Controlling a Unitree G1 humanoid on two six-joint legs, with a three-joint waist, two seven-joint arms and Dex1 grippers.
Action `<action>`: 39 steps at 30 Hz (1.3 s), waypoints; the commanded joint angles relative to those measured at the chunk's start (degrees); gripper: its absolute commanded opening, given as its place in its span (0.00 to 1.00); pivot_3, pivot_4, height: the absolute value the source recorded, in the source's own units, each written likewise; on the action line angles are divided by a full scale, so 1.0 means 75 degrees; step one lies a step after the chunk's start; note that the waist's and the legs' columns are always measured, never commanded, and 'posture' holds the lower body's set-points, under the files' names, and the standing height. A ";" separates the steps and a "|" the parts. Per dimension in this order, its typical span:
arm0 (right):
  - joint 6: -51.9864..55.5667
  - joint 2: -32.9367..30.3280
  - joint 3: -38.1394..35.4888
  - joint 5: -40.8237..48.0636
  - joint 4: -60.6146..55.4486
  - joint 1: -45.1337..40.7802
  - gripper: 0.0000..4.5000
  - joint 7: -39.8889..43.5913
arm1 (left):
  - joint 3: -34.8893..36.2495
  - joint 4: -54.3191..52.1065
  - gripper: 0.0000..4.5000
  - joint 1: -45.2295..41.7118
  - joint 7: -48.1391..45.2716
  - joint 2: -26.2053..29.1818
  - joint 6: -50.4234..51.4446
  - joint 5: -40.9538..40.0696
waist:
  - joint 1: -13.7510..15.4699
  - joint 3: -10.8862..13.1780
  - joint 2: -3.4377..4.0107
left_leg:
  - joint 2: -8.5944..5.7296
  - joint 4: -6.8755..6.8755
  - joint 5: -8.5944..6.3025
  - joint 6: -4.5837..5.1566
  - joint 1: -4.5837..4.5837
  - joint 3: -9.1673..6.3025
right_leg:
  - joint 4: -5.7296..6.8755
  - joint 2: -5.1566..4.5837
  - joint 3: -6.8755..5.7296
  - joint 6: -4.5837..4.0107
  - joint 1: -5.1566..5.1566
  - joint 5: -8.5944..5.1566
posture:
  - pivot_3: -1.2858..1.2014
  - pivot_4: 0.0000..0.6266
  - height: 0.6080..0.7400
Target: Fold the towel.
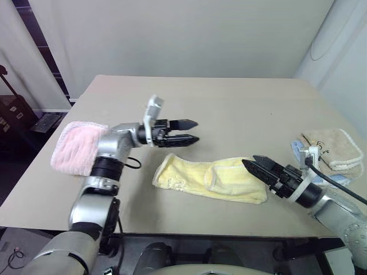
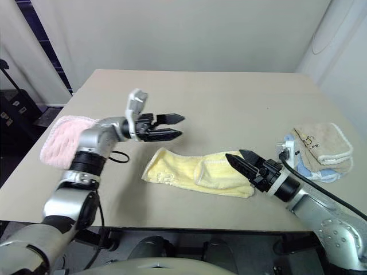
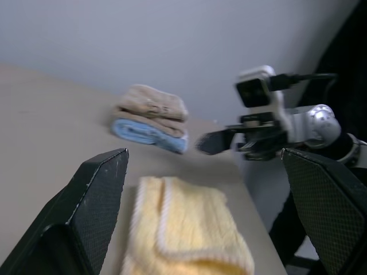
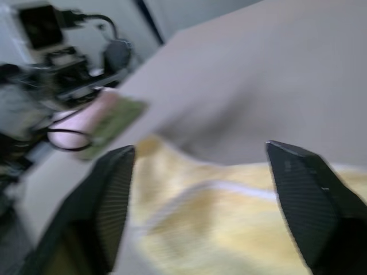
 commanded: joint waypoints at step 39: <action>-0.1103 0.1662 0.1110 -0.3457 0.2586 -0.1084 0.10 0.0922 | -0.0917 0.1620 0.55 0.0821 -0.0010 -0.1603 -0.2785 0.1947 | 0.0001 -0.0026 0.0029 | 0.0006 0.0004 -0.0011 0.0018 0.0002 -0.0001 | -0.0002 -0.0002 -0.0003 0.0023 -0.0030 0.0016 | 0.52 0.00 1.00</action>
